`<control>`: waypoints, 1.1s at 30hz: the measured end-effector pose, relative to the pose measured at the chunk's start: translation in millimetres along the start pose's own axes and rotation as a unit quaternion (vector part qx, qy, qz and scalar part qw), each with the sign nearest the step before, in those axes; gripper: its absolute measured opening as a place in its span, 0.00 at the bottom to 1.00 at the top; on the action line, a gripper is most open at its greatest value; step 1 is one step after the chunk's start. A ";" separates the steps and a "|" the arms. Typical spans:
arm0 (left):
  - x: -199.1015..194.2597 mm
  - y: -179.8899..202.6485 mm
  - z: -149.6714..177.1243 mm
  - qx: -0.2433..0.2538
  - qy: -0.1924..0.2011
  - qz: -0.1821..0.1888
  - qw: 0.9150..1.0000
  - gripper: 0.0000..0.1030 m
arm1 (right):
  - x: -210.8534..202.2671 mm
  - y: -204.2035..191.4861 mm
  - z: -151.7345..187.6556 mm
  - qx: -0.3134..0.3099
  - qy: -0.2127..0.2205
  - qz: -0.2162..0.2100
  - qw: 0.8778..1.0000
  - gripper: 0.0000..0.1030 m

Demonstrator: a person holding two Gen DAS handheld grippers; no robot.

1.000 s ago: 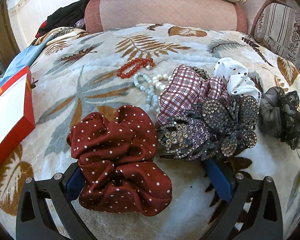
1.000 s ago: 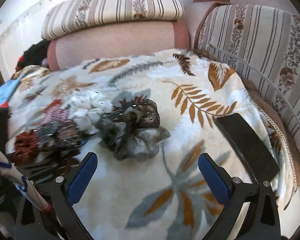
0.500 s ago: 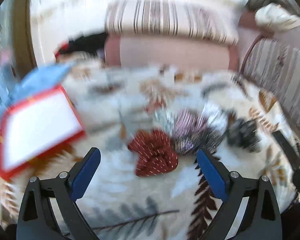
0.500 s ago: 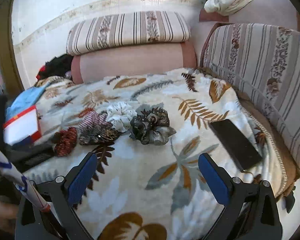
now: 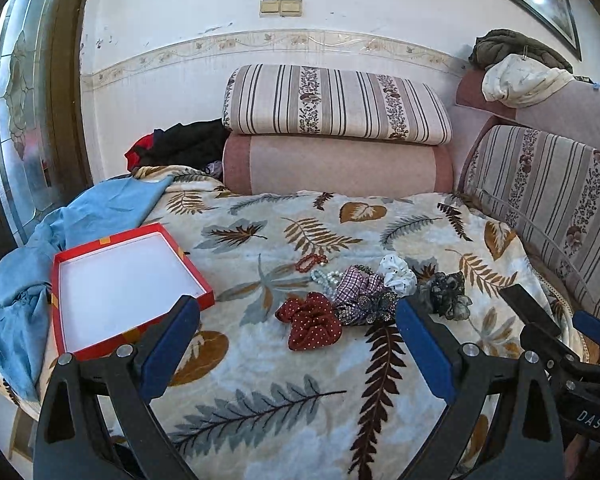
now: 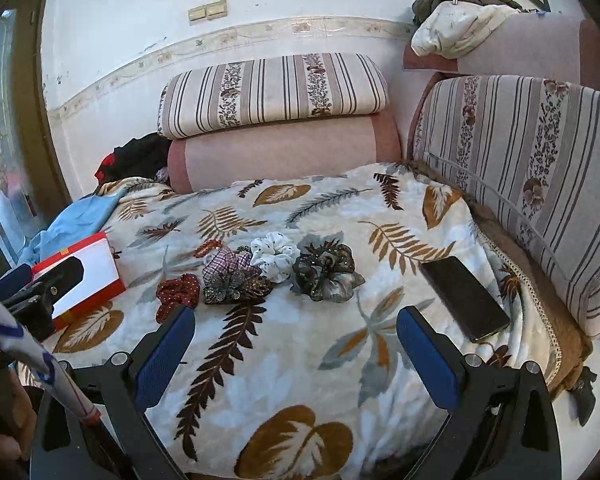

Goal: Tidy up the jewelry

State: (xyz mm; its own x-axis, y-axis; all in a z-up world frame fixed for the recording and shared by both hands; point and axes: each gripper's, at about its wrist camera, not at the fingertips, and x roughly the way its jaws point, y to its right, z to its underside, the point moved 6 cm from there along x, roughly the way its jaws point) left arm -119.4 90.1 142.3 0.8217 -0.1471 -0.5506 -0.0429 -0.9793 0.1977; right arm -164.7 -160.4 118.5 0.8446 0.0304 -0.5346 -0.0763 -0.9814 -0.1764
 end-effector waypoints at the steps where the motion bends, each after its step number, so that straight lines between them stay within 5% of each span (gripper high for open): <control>1: 0.2 -0.7 -0.2 0.000 -0.001 -0.002 1.000 0.95 | -0.5 0.2 0.7 0.000 0.000 0.000 1.000 0.99; 33: 17.9 5.2 17.2 0.014 -0.031 -0.006 0.999 0.95 | 18.8 -6.2 13.9 -0.014 -0.021 0.003 1.000 0.99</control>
State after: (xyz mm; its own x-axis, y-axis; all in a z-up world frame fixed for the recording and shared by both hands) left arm -114.8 79.9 119.5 0.7860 -0.1425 -0.6016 -0.0498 -0.9845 0.1682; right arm -155.7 -151.1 98.0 0.8206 0.0312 -0.5706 -0.0661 -0.9866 -0.1491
